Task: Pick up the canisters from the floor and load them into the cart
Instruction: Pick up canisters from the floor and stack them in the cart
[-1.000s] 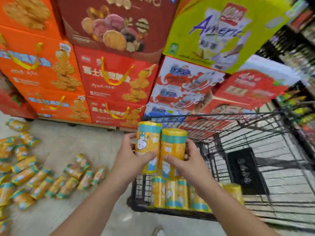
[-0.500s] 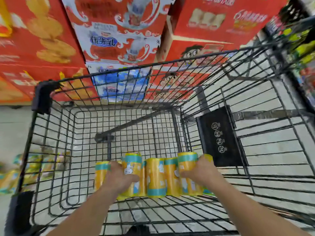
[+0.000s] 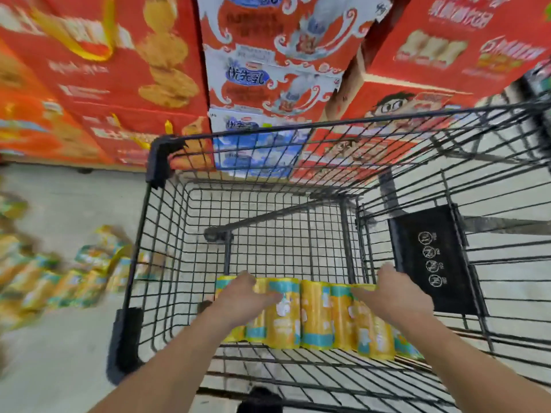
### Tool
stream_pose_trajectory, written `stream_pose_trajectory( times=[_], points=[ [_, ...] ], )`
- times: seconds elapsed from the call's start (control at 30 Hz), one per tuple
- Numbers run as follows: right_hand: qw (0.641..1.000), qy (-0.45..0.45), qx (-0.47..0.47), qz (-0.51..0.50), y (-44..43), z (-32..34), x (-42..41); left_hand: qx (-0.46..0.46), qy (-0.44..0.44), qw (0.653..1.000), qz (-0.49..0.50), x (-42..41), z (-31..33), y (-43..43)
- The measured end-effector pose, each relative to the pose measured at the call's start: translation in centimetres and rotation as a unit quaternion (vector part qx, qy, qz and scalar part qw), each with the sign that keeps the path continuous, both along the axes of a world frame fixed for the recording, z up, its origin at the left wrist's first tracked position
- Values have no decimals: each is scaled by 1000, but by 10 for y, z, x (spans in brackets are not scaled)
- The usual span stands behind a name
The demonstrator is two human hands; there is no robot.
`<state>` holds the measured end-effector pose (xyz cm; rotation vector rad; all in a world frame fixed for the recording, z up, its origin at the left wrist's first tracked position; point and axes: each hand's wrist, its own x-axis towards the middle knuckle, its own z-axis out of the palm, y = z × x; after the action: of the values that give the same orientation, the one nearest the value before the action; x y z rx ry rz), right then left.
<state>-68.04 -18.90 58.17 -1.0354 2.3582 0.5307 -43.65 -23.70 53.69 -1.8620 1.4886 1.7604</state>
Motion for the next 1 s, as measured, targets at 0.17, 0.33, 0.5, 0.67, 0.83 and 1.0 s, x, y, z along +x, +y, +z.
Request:
stream_pose_trajectory(
  times=[0.17,0.33,0.5,0.67,0.83,1.0],
  points=[
    [978,-117,-160,66,-62,36,105,-183,208,940,199,87,73,-28],
    [919,-241,-305,62,-120,69,273,-284,275,867,303,237,109,-50],
    [899,-343,-267,57,-139,53,457,-266,198,861,386,408,70,-47],
    [918,-348,-187,39,-137,-25,565,-213,74,902,369,520,-5,-37],
    [940,-317,-109,-55,-127,-151,582,-196,7,924,329,546,-115,-28],
    [947,-276,-77,-147,-140,-291,572,-175,-27,938,297,536,-237,-34]
  ],
)
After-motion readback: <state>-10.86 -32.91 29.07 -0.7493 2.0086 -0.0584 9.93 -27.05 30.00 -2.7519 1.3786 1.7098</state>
